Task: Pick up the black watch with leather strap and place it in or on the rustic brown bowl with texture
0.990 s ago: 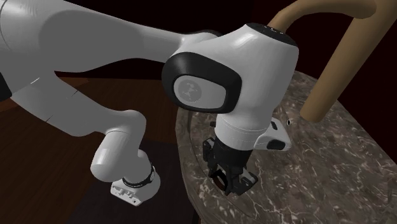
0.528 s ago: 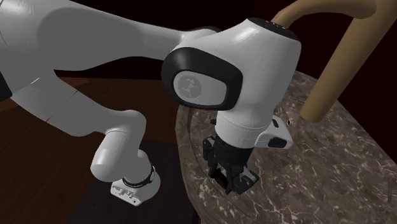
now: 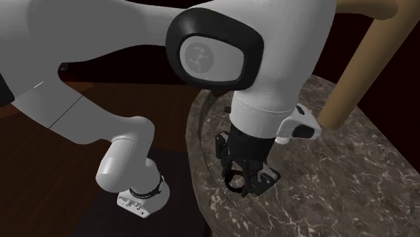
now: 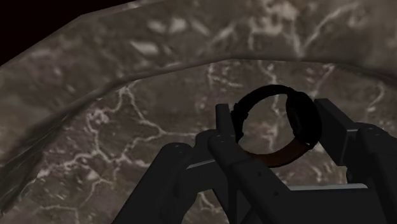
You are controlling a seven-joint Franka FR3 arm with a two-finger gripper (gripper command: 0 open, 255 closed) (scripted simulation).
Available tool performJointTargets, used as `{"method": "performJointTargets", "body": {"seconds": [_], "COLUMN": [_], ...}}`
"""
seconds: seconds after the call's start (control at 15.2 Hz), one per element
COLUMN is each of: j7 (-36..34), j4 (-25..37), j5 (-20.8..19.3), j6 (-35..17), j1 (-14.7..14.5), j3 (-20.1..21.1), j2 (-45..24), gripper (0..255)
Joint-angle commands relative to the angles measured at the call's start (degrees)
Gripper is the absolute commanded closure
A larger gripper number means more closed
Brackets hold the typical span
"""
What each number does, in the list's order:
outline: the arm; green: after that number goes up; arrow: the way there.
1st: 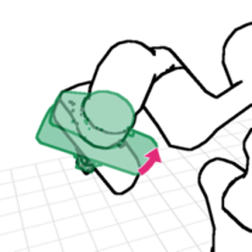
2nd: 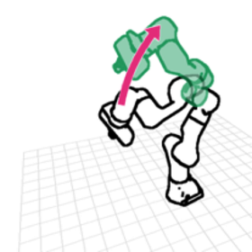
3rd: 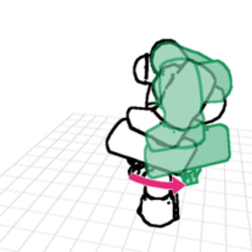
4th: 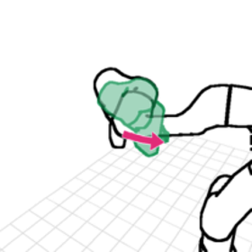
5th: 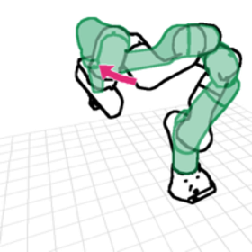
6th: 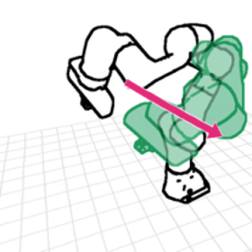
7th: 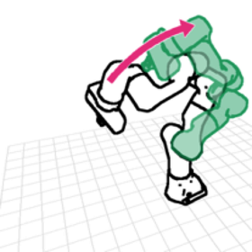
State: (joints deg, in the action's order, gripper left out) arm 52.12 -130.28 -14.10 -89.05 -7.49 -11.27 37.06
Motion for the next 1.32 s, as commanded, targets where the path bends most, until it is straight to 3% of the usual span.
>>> {"method": "performJointTargets", "body": {"seconds": [0.0, 1.25], "j7": [0.2, 2.6], "j4": [1.8, 20.4], "j5": [0.0, 1.0], "j6": [1.7, 15.2], "j1": [0.1, -0.3], "j3": [0.0, 1.2], "j2": [-0.3, -5.4], "gripper": [255, 255]}}
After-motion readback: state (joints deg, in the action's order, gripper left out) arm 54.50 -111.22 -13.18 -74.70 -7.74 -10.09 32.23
